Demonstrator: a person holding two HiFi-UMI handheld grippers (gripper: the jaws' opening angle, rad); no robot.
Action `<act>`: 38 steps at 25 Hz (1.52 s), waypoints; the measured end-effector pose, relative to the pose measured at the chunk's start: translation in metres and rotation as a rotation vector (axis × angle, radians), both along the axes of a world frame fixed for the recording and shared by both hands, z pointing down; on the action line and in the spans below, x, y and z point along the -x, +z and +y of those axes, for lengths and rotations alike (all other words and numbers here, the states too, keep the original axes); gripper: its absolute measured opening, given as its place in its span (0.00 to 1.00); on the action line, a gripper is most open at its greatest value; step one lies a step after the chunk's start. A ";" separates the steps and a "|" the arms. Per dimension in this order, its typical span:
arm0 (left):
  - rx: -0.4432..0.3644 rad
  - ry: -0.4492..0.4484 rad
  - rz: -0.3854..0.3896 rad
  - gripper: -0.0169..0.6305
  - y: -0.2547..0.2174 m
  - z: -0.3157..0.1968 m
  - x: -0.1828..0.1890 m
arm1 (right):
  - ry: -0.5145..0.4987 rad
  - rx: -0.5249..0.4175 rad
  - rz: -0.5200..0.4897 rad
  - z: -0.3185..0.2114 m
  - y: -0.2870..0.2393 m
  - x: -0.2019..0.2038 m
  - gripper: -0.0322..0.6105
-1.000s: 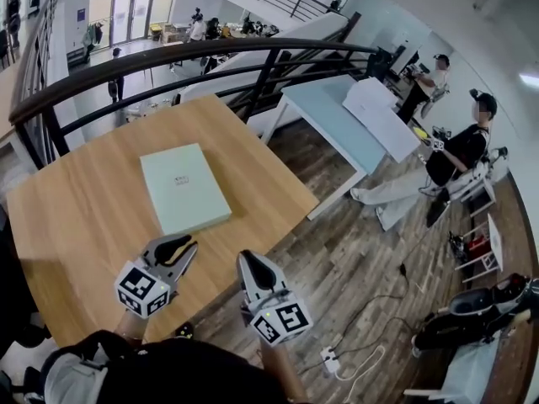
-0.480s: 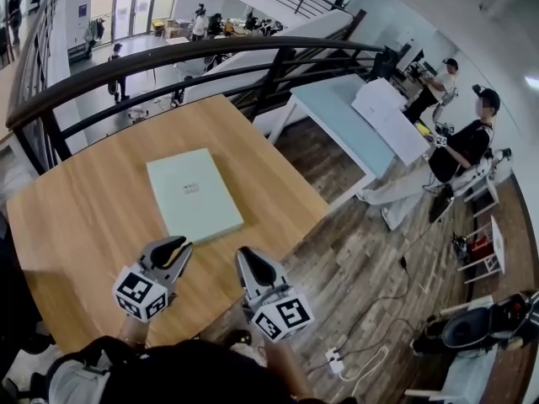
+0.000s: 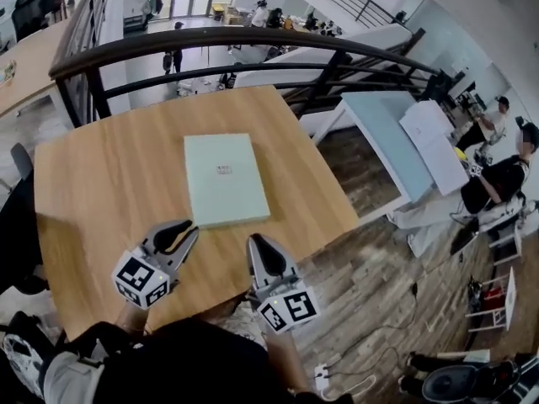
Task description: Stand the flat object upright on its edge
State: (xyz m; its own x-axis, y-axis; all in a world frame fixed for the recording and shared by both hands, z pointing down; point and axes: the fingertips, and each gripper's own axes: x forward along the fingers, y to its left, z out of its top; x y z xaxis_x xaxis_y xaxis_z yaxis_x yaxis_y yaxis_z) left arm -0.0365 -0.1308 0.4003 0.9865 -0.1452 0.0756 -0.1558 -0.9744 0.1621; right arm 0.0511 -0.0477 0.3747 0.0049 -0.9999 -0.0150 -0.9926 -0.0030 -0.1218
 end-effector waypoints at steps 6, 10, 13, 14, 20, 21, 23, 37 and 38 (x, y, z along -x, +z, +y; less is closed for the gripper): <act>-0.013 -0.111 -0.019 0.14 -0.002 0.002 -0.002 | -0.139 -0.047 -0.020 -0.020 -0.002 -0.014 0.10; -0.041 -0.200 -0.043 0.14 -0.009 -0.005 -0.010 | -0.217 -0.062 -0.025 -0.028 -0.004 -0.028 0.10; -0.052 -0.248 -0.048 0.14 -0.015 -0.011 -0.021 | -0.250 -0.067 -0.020 -0.032 -0.006 -0.046 0.10; -0.055 -0.255 -0.046 0.14 -0.017 -0.011 -0.027 | -0.255 -0.068 -0.021 -0.033 -0.007 -0.053 0.10; -0.064 -0.275 -0.054 0.14 -0.021 -0.006 -0.068 | -0.286 -0.084 -0.029 -0.032 -0.010 -0.097 0.10; -0.072 -0.278 -0.055 0.14 -0.021 -0.005 -0.075 | -0.293 -0.086 -0.034 -0.032 -0.009 -0.103 0.10; -0.084 -0.284 -0.058 0.14 -0.023 -0.004 -0.088 | -0.311 -0.092 -0.040 -0.033 -0.010 -0.115 0.10; -0.076 -0.411 -0.077 0.14 -0.018 -0.004 -0.155 | -0.434 -0.071 -0.053 -0.045 -0.002 -0.195 0.10; -0.077 -0.424 -0.079 0.14 -0.017 -0.004 -0.157 | -0.443 -0.070 -0.055 -0.046 -0.001 -0.199 0.10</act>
